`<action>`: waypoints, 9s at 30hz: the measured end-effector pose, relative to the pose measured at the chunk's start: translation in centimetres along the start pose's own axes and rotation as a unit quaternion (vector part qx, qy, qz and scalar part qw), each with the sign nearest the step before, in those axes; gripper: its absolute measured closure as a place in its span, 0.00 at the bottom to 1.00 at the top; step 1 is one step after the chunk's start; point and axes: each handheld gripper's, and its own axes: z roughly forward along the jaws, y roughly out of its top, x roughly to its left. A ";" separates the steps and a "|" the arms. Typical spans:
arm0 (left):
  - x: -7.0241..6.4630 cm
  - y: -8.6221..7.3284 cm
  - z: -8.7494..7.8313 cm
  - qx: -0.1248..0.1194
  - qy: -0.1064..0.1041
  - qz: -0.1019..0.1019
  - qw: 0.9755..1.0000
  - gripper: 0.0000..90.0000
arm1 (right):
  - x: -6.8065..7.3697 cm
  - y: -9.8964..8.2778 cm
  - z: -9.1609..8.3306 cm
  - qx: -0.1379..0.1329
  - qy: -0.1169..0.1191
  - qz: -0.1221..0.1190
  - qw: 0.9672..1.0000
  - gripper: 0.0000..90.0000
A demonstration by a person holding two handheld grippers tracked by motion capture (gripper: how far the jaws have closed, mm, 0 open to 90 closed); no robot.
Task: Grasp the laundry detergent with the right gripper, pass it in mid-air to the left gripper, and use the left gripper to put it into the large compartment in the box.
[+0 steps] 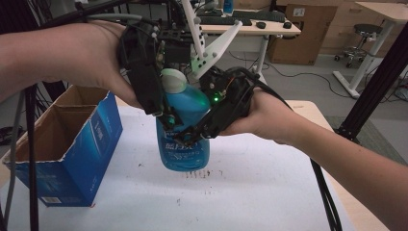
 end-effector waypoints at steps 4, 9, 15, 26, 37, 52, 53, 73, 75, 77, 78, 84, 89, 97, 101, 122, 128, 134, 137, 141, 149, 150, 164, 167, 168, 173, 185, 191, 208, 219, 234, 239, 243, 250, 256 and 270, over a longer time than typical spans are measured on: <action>0.0 0.0 0.1 0.002 -0.001 -0.001 1.000 0.36 | -0.1 0.0 0.1 0.001 -0.006 -0.002 1.000 0.50; 0.0 0.0 0.1 0.004 0.003 -0.003 1.000 0.36 | -0.1 0.0 0.2 0.002 -0.008 -0.003 1.000 0.50; 0.0 0.0 0.1 0.001 0.004 -0.008 1.000 0.39 | -0.1 0.0 0.2 0.005 -0.008 -0.005 1.000 0.50; 0.0 0.1 0.1 0.003 0.007 -0.011 1.000 0.42 | 0.1 0.0 0.3 0.008 -0.014 -0.002 1.000 0.50; 0.0 -0.2 0.3 -0.004 0.002 -0.011 1.000 0.42 | 0.0 -0.1 0.6 0.008 0.001 0.000 1.000 0.46; 0.5 -2.6 -1.4 -0.011 0.005 -0.061 0.998 0.43 | -1.0 -2.3 -1.2 0.038 -0.027 0.051 0.998 0.13; 0.5 -2.9 -1.8 -0.013 0.007 -0.071 0.997 0.42 | -1.2 -2.7 -1.6 0.044 -0.030 0.063 0.997 0.13; 0.5 -11.5 -10.1 -0.036 0.108 -0.256 0.960 0.43 | -2.1 -11.5 -11.9 0.067 -0.145 0.194 0.968 0.13; 0.5 -12.5 -10.8 -0.038 0.120 -0.276 0.953 0.43 | -2.0 -11.9 -12.3 0.067 -0.151 0.200 0.966 0.13; 0.5 -13.3 -11.3 -0.038 0.132 -0.293 0.946 0.43 | -2.0 -13.0 -13.3 0.077 -0.164 0.217 0.959 0.13; 0.4 -13.8 -11.6 -0.033 0.137 -0.299 0.944 0.43 | -2.0 -13.4 -13.6 0.085 -0.168 0.221 0.957 0.13; 0.5 -16.0 -12.0 -0.016 0.155 -0.338 0.928 0.43 | -1.9 -15.4 -15.3 0.101 -0.199 0.239 0.945 0.13; 0.8 -17.7 -11.8 -0.005 0.166 -0.369 0.915 0.43 | -1.9 -16.0 -16.1 0.100 -0.214 0.249 0.939 0.13; 0.9 -19.1 -10.8 0.003 0.169 -0.394 0.903 0.43 | -1.8 -16.4 -16.7 0.092 -0.226 0.253 0.936 0.13; 1.0 -19.8 -9.2 0.013 0.166 -0.400 0.901 0.43 | -1.8 -16.4 -16.7 0.095 -0.226 0.252 0.936 0.13; 0.9 -23.4 -0.1 0.039 0.132 -0.413 0.900 0.43 | -1.6 -16.2 -16.4 0.106 -0.230 0.248 0.935 0.13; 1.0 -24.0 1.2 0.048 0.125 -0.409 0.903 0.43 | -1.6 -16.4 -16.3 0.109 -0.229 0.249 0.935 0.13; 1.0 -24.4 2.4 0.053 0.122 -0.405 0.905 0.43 | -1.6 -16.6 -16.2 0.111 -0.229 0.251 0.934 0.13; 1.1 -24.6 3.1 0.058 0.118 -0.401 0.906 0.43 | -1.6 -16.6 -16.1 0.112 -0.229 0.250 0.934 0.13; 1.1 -24.6 3.5 0.060 0.120 -0.399 0.907 0.43 | -1.7 -16.7 -16.0 0.112 -0.229 0.250 0.934 0.13; 1.3 -24.3 4.2 0.070 0.121 -0.383 0.913 0.42 | -1.6 -17.0 -15.9 0.113 -0.227 0.252 0.934 0.13; 1.4 -24.3 4.3 0.071 0.120 -0.383 0.913 0.42 | -1.5 -17.0 -15.9 0.112 -0.228 0.254 0.933 0.13; 1.5 -24.1 4.4 0.096 0.128 -0.361 0.919 0.40 | -1.3 -17.2 -15.8 0.112 -0.226 0.254 0.934 0.13; 1.5 -24.0 4.4 0.098 0.127 -0.359 0.920 0.40 | -1.3 -17.1 -15.7 0.113 -0.225 0.255 0.933 0.13; 1.5 -24.1 4.4 0.098 0.127 -0.360 0.919 0.40 | -1.3 -17.1 -15.7 0.113 -0.225 0.254 0.934 0.13; 1.6 -24.1 4.4 0.096 0.124 -0.361 0.919 0.40 | -1.2 -17.2 -15.7 0.112 -0.226 0.255 0.934 0.13; 1.8 -24.2 4.2 0.091 0.115 -0.361 0.921 0.40 | -1.0 -17.2 -15.8 0.114 -0.226 0.258 0.933 0.13; 1.8 -24.2 4.2 0.096 0.110 -0.356 0.923 0.38 | -1.0 -17.2 -15.7 0.112 -0.224 0.261 0.932 0.13; 1.6 -24.1 3.1 0.100 0.116 -0.328 0.932 0.28 | -0.8 -17.4 -15.6 0.112 -0.223 0.259 0.933 0.13; 1.1 -23.0 -0.5 0.091 0.134 -0.314 0.935 0.27 | -0.3 -17.5 -15.7 0.106 -0.225 0.263 0.932 0.13; 0.9 -17.1 -1.7 0.035 0.121 -0.257 0.958 0.28 | 0.4 -17.1 -15.2 0.073 -0.211 0.278 0.934 0.13; 0.9 -13.9 -0.2 0.013 0.099 -0.219 0.971 0.27 | 1.0 -16.7 -14.8 0.072 -0.217 0.267 0.936 0.13; 1.1 -11.5 1.6 -0.007 0.083 -0.193 0.978 0.27 | 1.4 -16.4 -14.5 0.069 -0.221 0.262 0.937 0.13; 1.1 -8.3 4.2 -0.023 0.078 -0.156 0.984 0.27 | 2.2 -15.4 -13.6 0.064 -0.225 0.253 0.939 0.13; 1.1 -6.7 6.5 -0.025 0.073 -0.143 0.987 0.28 | 2.8 -15.1 -13.2 0.064 -0.225 0.246 0.941 0.13; 1.1 -5.9 10.2 -0.018 0.075 -0.136 0.988 0.27 | 3.1 -15.5 -11.8 0.069 -0.214 0.241 0.944 0.13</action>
